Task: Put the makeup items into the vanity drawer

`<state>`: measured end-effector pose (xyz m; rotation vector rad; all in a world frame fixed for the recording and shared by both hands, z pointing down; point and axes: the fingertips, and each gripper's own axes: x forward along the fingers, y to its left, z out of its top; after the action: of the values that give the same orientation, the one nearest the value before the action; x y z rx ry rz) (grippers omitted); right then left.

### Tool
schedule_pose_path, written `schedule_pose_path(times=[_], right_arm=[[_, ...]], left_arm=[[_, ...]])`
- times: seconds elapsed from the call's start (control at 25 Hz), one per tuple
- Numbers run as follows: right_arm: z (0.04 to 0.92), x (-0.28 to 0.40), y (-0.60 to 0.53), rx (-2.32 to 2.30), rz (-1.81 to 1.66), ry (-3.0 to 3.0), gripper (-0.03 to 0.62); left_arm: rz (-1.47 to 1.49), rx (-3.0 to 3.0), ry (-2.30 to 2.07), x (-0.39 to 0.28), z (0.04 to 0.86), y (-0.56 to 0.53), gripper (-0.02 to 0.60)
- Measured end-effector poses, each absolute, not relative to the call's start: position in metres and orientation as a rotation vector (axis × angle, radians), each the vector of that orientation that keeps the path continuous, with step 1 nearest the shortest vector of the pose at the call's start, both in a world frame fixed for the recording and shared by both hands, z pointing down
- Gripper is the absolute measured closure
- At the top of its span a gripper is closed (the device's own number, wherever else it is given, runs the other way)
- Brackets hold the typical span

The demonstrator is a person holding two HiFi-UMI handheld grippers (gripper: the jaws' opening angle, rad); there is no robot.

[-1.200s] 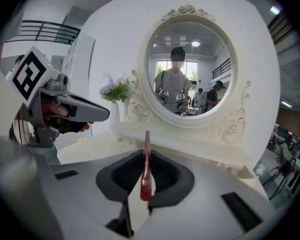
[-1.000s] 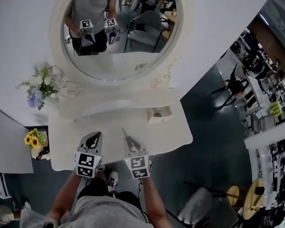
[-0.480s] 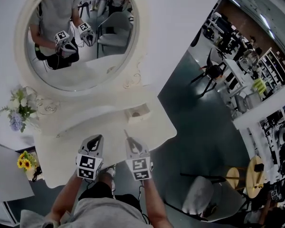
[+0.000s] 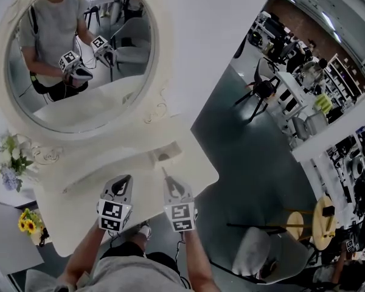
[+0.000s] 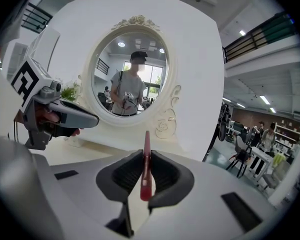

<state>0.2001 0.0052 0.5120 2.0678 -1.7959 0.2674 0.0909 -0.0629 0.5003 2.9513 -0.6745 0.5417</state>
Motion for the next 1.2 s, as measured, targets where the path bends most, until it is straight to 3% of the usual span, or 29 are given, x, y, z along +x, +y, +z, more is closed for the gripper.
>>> schedule_pose_path(times=[0.64, 1.2], right_arm=[[0.564, 0.272, -0.076, 1.812, 0.167, -1.760, 0.536], [0.627, 0.292, -0.106, 1.457, 0.092, -1.754, 0.536]], left_arm=[[0.618, 2.849, -0.716, 0.139, 0.548, -0.131, 0.581], [0.685, 2.754, -0.756, 0.150, 0.584, -0.149, 0.581]])
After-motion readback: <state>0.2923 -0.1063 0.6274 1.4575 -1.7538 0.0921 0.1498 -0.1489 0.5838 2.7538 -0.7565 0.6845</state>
